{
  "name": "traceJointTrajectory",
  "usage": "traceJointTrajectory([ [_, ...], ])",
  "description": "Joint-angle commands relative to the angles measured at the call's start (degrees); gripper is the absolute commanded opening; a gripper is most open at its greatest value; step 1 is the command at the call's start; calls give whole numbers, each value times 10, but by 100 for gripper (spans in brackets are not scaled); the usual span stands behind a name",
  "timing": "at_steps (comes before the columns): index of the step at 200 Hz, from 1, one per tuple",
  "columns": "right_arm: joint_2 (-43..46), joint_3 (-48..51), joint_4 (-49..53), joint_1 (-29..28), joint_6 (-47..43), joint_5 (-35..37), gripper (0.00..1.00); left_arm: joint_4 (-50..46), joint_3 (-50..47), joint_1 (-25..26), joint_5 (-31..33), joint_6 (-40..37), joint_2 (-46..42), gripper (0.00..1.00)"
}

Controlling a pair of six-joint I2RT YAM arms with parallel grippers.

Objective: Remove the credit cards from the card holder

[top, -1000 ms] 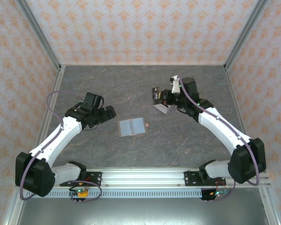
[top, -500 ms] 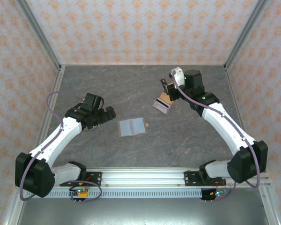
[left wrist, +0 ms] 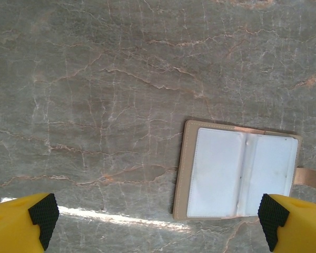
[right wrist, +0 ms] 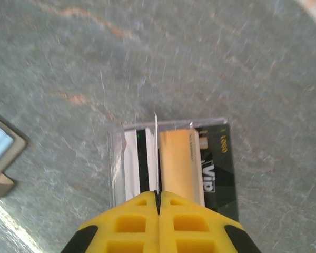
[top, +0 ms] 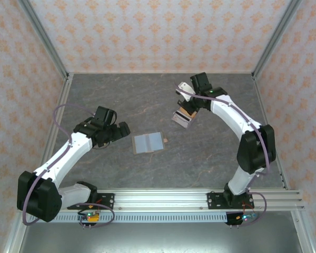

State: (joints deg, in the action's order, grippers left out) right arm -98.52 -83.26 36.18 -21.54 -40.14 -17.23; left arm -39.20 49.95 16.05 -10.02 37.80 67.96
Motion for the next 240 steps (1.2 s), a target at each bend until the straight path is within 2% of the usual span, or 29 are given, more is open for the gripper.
traceJointTrajectory([
  [1,-20,-30,33,3,-31,34,0,-8,-3,-7,13,-10,3,100],
  [34,-68,-59,37,3,-33,70,0,-5,-2,-7,11,-11,12,100],
  [85,-87,-68,19,6,-34,91,0,-2,-5,-8,3,-7,18,100],
  [123,-63,-69,16,21,-28,44,0,-1,-5,-9,2,-5,17,100],
  [189,-62,-74,5,28,-18,66,0,3,-8,-9,-4,-3,19,100],
  [240,-46,-75,-9,32,-5,45,0,3,-12,-9,-3,-4,17,100],
])
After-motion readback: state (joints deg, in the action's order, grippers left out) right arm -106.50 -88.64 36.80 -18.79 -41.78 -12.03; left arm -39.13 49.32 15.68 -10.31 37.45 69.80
